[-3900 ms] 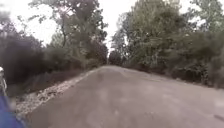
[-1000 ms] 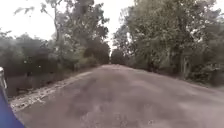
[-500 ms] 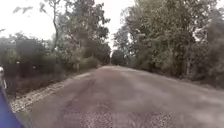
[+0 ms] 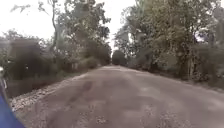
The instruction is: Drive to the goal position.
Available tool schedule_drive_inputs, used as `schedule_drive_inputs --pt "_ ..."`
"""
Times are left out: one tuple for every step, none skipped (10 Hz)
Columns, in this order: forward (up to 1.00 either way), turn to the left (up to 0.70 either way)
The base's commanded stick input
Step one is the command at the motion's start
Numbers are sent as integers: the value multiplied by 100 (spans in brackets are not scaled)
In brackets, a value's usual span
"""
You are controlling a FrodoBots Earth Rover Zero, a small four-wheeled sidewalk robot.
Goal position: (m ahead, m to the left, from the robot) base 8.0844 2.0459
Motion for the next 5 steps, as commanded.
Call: schedule_drive_inputs --pt "70 0" --pt "70 0" --pt "70 0" --pt "70 0" --pt "70 0"
